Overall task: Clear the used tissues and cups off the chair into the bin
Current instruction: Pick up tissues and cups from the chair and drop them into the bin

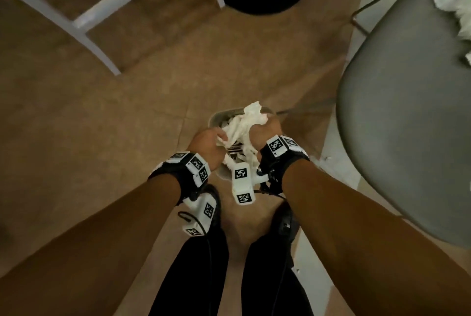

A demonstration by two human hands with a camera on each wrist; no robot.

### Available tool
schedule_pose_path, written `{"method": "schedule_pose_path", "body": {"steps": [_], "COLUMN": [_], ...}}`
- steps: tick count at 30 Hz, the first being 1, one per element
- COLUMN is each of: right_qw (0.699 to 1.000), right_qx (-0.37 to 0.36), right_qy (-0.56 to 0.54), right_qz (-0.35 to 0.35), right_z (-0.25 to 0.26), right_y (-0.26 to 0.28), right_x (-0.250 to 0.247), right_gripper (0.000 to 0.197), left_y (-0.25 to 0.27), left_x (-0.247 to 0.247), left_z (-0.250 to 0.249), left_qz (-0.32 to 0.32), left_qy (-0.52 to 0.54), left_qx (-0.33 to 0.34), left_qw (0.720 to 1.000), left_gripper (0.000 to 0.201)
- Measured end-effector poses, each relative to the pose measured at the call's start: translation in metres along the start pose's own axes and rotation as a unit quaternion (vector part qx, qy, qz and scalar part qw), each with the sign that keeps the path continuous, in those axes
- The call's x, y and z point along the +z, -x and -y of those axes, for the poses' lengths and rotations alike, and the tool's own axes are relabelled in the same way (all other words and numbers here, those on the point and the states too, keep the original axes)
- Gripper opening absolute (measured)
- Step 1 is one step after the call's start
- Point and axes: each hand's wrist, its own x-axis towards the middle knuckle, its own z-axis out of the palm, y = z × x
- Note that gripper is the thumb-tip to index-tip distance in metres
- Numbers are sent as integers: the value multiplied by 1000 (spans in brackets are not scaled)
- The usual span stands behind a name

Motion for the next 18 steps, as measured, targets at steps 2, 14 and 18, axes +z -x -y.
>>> {"method": "schedule_pose_path", "body": {"steps": [2, 14, 18], "right_qw": [999, 971, 982], "right_qx": [-2, -80, -122], "right_qy": [47, 193, 57], "right_qz": [4, 117, 131], "right_z": [-15, -16, 20], "right_y": [-22, -24, 9], "right_x": [2, -58, -108], "right_gripper": [42, 27, 6], "left_y": [-13, -25, 0], "left_x": [14, 1, -19], "left_z": [8, -66, -139], "left_qz": [8, 39, -26], "left_qy": [-23, -103, -120], "left_qx": [4, 10, 78], "left_qw": [1000, 994, 989], "left_gripper": [30, 43, 32]}}
